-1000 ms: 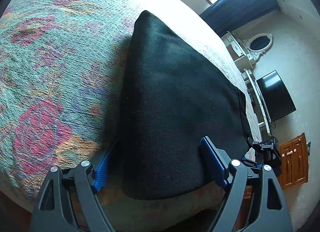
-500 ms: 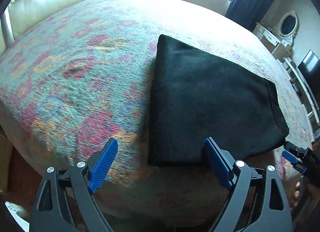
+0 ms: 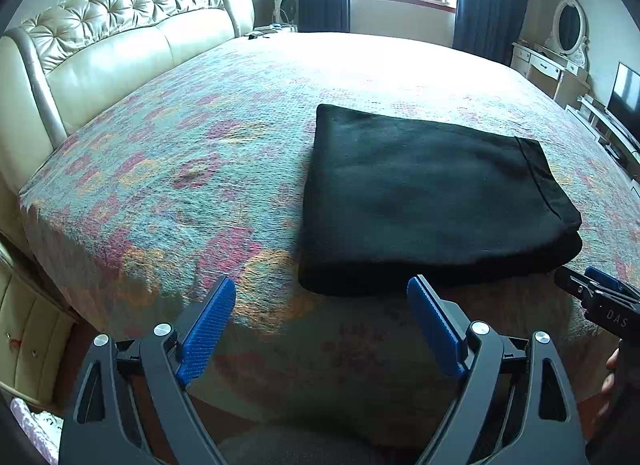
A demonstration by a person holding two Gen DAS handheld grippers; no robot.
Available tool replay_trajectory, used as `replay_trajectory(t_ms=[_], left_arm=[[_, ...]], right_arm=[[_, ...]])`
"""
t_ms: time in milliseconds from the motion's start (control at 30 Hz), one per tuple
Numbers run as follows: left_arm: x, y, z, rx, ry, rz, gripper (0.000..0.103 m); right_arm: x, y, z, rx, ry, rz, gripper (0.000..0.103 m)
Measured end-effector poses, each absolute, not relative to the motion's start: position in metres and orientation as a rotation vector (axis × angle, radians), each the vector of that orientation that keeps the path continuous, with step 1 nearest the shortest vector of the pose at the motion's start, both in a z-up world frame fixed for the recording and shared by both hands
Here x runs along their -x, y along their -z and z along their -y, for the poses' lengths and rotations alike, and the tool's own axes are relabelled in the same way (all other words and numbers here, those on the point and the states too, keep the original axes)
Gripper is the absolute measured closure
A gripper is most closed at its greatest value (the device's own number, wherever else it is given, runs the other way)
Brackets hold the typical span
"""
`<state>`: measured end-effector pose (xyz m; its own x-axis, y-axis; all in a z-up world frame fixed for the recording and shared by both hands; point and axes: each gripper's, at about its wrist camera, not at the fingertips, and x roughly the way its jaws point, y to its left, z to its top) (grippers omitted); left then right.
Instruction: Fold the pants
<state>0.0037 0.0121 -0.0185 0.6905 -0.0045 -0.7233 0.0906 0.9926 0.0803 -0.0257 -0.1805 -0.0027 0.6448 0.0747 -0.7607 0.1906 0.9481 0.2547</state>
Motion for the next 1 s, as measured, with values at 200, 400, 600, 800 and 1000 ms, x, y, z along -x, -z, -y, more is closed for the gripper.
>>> replay_trajectory(t_ms=[200, 400, 600, 800, 1000], left_arm=[[-0.003, 0.023, -0.002, -0.126, 0.064, -0.82, 0.017], [0.003, 0.023, 0.002, -0.127, 0.072, -0.821, 0.017], [0.002, 0.023, 0.0, -0.119, 0.062, -0.822, 0.017], [0.004, 0.026, 0.001, -0.117, 0.063, -0.829, 0.017], [0.005, 0.027, 0.002, -0.114, 0.065, -0.831, 0.017]], right_arm=[[0.024, -0.001, 0.175, -0.281, 0.067, -0.844, 0.018], [0.023, 0.001, 0.172, -0.26, 0.061, -0.845, 0.018], [0.023, 0.001, 0.174, -0.264, 0.066, -0.838, 0.018], [0.022, 0.001, 0.174, -0.261, 0.064, -0.839, 0.018], [0.022, 0.002, 0.172, -0.259, 0.064, -0.843, 0.018]])
